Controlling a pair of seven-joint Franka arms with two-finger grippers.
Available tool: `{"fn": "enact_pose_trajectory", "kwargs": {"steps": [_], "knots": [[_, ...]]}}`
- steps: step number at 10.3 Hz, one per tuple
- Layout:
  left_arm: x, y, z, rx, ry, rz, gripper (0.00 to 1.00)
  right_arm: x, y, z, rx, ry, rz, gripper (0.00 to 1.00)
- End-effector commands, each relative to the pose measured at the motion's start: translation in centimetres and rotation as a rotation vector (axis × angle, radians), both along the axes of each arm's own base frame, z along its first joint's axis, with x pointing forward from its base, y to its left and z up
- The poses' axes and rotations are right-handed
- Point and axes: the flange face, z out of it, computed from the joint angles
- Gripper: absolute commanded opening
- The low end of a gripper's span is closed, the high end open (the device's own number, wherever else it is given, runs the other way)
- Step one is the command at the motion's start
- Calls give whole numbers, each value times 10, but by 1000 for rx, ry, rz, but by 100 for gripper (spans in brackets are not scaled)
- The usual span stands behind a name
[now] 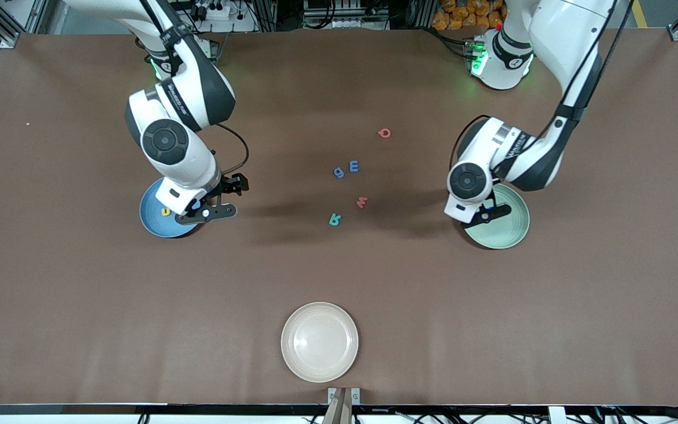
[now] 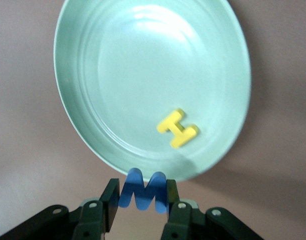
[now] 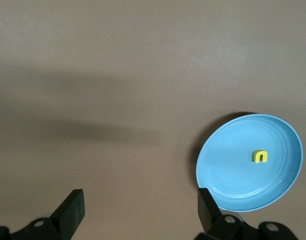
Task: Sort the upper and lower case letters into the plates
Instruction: 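Place the M on the green plate while the right gripper drops n on blue plate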
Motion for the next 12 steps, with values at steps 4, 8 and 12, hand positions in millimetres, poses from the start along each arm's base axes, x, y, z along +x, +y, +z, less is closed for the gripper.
{"fn": "enact_pose_trajectory", "kwargs": {"steps": [4, 8, 12], "knots": [[-8, 25, -17, -24, -79, -91, 29, 11, 0, 68, 17, -42, -9, 100], [-8, 23, -19, -30, -82, -94, 100, 14, 22, 96, 49, -108, 34, 100], [-13, 6, -15, -72, -80, -13, 100, 19, 93, 89, 103, -139, 134, 100]]}}
